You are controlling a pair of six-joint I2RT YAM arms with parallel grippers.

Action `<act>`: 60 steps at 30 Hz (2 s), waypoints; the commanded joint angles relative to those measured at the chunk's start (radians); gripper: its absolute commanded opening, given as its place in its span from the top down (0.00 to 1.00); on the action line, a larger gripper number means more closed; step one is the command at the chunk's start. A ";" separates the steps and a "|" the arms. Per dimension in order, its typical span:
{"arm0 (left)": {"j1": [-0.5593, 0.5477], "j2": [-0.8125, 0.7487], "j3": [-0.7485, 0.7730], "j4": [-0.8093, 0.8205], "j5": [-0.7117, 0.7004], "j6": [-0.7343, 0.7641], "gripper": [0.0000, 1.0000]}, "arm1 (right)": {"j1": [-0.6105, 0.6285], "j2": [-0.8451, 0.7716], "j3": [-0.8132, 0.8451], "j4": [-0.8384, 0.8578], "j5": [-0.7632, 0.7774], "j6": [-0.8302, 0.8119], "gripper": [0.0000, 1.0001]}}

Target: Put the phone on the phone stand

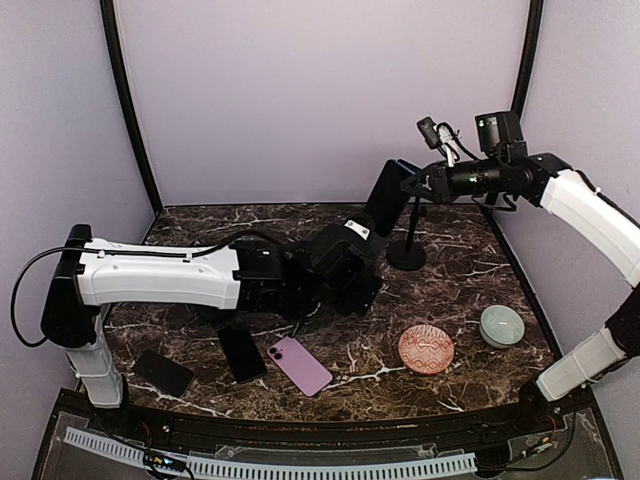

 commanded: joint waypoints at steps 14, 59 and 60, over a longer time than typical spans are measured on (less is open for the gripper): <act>-0.003 -0.285 -0.255 0.054 -0.036 -0.122 0.01 | 0.010 0.166 0.081 0.151 0.251 0.048 1.00; -0.002 -0.277 -0.266 0.019 -0.034 -0.146 0.01 | 0.058 0.302 0.021 0.166 0.342 0.099 1.00; -0.003 -0.275 -0.265 0.019 -0.032 -0.145 0.01 | 0.059 0.306 0.019 0.165 0.340 0.099 1.00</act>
